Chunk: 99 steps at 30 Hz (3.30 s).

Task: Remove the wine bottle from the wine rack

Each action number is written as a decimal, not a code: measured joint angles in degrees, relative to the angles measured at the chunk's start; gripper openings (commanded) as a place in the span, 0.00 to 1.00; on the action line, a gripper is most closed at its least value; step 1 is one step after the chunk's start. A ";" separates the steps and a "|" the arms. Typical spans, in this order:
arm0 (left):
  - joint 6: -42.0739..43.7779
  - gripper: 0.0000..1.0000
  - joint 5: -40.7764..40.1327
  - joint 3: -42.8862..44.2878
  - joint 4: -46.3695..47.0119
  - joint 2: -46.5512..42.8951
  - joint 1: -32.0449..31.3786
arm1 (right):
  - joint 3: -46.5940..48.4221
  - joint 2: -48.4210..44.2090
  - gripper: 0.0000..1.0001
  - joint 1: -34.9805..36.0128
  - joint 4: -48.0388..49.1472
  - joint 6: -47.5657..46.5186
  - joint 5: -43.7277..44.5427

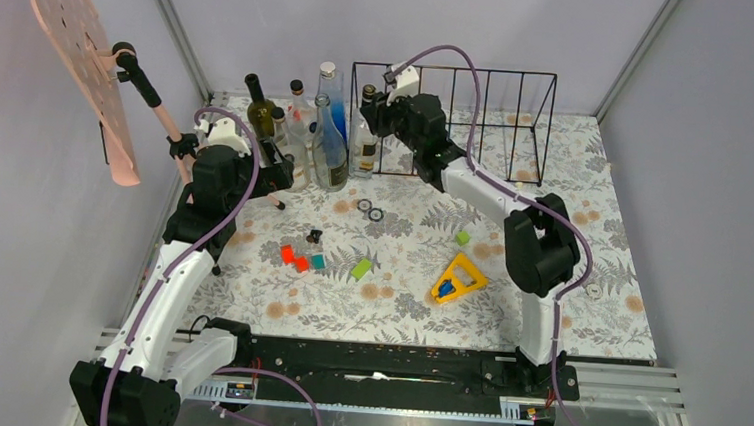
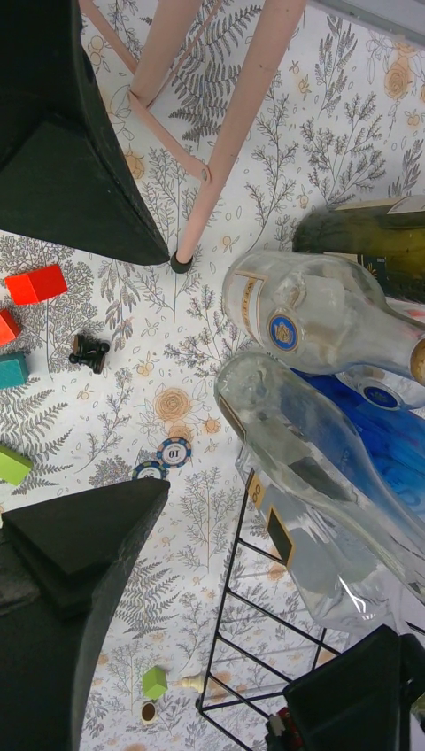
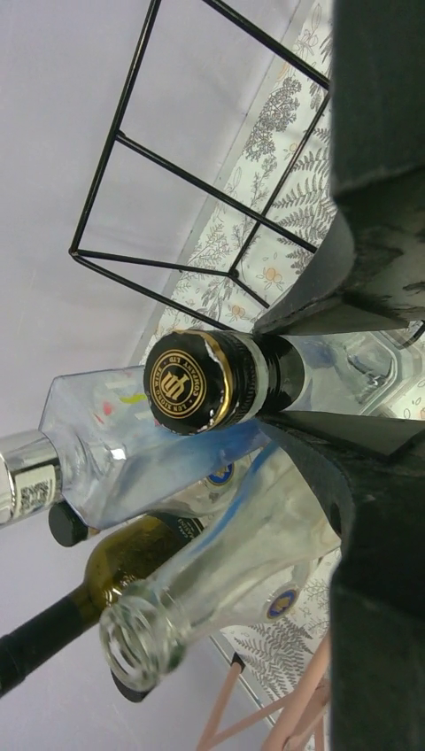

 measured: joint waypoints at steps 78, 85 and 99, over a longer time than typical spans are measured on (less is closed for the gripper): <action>0.02 0.99 -0.02 0.00 -0.42 0.44 0.04 | -21.92 -15.34 0.66 9.46 3.82 -6.36 6.64; 0.02 0.99 -0.04 0.00 -0.46 0.81 0.04 | -18.47 -12.98 0.65 9.46 2.27 -5.22 9.35; 0.15 0.99 -0.04 0.00 -0.44 0.85 0.04 | -15.47 -10.64 0.06 9.51 2.34 -2.82 11.93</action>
